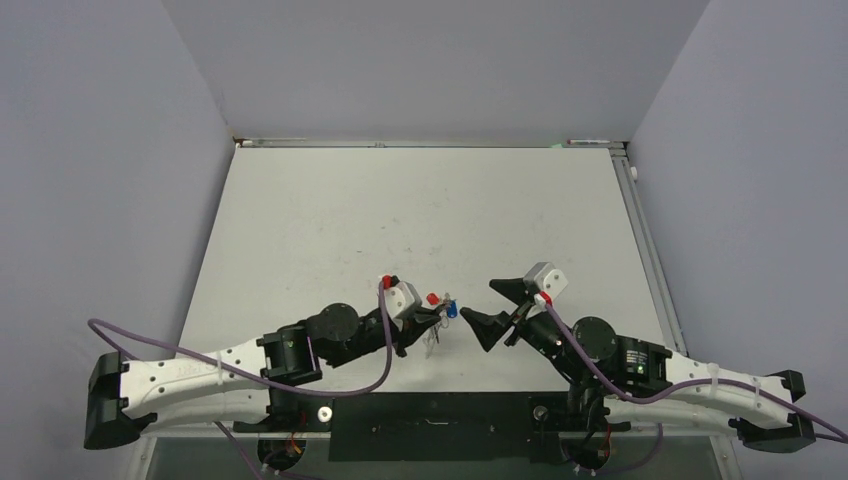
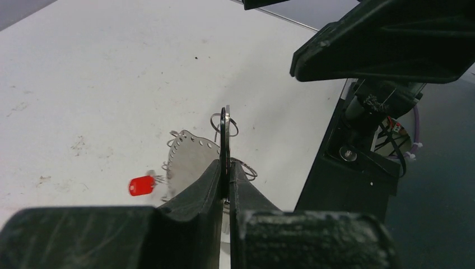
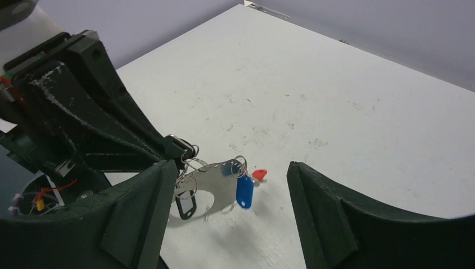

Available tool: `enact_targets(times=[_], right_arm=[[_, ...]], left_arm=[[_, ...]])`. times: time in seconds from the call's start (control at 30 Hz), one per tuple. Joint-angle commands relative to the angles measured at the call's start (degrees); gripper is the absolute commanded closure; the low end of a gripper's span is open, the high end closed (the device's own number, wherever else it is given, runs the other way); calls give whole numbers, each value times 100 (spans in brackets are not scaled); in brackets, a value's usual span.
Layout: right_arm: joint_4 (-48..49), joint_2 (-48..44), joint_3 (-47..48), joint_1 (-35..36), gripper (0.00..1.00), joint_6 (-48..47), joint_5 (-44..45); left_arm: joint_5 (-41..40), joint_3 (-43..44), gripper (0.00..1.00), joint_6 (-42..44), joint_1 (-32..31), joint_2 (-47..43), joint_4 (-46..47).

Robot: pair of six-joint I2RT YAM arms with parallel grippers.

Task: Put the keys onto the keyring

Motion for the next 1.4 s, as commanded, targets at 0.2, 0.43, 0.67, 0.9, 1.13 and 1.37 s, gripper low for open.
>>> enact_targets(times=[0.2,0.43,0.67,0.9,1.13,1.37], right_arm=[[-540,-322,240,8,27,521,660],[-492,-315,177,7,27,553,739],[-411,-112,144,5,27,577,750],[-290,110,126,9,27,591,720],[-363,142,102,6,27,697,750],[-426,90,38,8,27,811,791]], left_arm=[[-2648,1176,100,-397,-935,820,-764],[-3139,328,100,-862,-693,270,-1189],[-3052,-82,100,-1723,-357,-13,-2020],[-3010,-155,100,-1817,-188,-56,-2187],[-2644,-256,100,-1964,-153,130,-2070],[-2049,-487,100,-2504,-161,520,-1999]])
